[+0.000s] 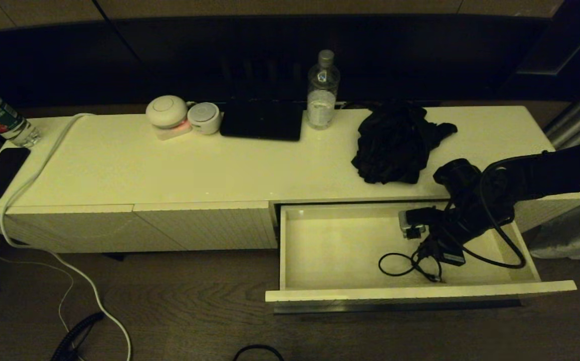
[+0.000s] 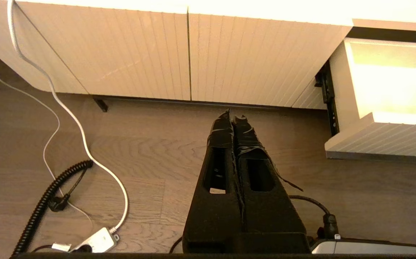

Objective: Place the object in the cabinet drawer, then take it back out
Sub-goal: Take the data cable out of the drawer and put it on the table

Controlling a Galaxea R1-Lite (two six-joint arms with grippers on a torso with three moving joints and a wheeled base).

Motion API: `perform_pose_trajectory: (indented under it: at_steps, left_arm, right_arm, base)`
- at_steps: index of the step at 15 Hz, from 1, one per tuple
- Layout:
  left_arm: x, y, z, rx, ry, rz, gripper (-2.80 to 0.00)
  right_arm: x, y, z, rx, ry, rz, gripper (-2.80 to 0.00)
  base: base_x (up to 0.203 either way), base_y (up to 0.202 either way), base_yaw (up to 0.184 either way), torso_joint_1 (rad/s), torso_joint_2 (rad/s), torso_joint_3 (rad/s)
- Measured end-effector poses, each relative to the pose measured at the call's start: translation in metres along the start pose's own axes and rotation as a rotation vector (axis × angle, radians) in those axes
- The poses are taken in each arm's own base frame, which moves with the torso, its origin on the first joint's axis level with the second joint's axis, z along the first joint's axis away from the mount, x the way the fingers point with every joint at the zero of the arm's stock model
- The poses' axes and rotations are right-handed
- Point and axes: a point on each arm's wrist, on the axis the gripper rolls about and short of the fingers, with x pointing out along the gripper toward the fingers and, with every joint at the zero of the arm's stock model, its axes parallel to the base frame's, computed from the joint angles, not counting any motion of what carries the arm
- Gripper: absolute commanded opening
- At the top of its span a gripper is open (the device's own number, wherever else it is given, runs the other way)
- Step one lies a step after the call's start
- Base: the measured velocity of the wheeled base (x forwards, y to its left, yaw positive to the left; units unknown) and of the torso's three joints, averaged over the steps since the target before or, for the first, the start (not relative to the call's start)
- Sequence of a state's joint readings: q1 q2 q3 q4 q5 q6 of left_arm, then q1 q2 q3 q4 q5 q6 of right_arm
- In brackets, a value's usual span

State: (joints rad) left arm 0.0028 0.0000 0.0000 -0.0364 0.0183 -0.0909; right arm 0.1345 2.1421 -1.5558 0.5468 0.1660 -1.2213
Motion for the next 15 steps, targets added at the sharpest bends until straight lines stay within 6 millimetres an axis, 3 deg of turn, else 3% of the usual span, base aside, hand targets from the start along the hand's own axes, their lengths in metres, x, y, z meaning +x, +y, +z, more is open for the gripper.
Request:
perform_pose_trajectory:
  at_steps: [15]
  left_arm:
    - [0.000,0.000,0.000,0.000,0.000,0.000,-2.80]
  right_arm:
    - [-0.091,0.045,-0.006,-0.006,-0.035,-0.088,-2.80]
  base:
    - [0.000,0.000,0.000,0.000,0.00,0.000]
